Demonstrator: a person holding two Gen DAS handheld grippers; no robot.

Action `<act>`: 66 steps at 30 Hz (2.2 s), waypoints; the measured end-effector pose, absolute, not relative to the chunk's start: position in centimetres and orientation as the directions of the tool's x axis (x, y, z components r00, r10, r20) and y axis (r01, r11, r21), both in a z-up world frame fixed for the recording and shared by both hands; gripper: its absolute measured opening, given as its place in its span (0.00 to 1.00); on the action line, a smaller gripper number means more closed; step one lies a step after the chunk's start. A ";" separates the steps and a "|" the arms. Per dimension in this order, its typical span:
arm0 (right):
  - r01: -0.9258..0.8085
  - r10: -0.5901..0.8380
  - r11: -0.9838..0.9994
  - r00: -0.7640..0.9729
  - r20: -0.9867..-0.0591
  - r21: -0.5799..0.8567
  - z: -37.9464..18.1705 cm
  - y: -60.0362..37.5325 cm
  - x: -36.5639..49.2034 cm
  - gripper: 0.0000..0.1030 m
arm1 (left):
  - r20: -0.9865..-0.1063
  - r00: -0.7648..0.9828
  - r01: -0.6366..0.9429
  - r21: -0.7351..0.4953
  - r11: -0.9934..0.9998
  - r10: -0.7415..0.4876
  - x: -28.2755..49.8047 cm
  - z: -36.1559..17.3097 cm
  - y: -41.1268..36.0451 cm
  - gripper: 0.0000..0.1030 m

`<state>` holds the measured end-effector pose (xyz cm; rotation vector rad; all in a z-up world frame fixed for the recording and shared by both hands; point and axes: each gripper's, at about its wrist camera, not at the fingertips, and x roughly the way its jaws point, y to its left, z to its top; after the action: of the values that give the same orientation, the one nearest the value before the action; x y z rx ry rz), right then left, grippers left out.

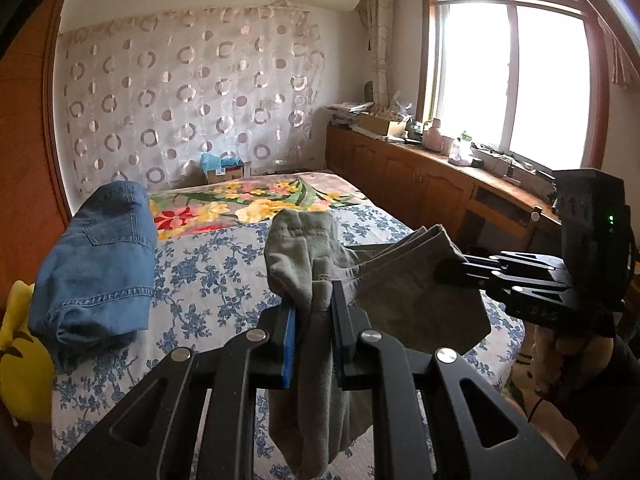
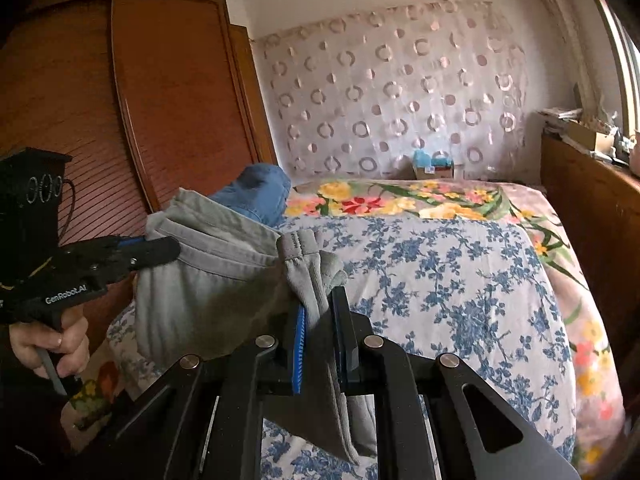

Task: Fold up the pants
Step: 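Lift the held pants end up with both tools, then carry the folded grey-green pants with both tools over the blue jeans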

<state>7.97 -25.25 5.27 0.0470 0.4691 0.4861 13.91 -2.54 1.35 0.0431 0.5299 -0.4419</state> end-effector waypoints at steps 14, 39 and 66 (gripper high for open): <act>-0.496 0.503 0.858 0.754 -0.422 0.135 6.2 -23.1 14.1 0.12 | -0.486 0.804 0.361 -0.059 0.931 -0.343 16.2 2.8 -0.5 0.15; -0.644 0.578 0.765 0.696 -0.425 -0.014 8.0 -14.4 28.5 0.12 | -0.463 0.868 0.179 -0.047 0.983 -0.180 22.0 3.5 8.5 0.15; -0.758 0.665 0.647 0.616 -0.422 -0.086 6.0 -6.7 41.3 0.12 | -0.460 0.888 -0.026 -0.075 0.997 -0.012 27.0 2.1 15.2 0.15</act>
<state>41.30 -6.67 5.99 -0.2683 0.3724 0.8309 27.03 15.22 2.08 -0.0798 0.4785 0.0071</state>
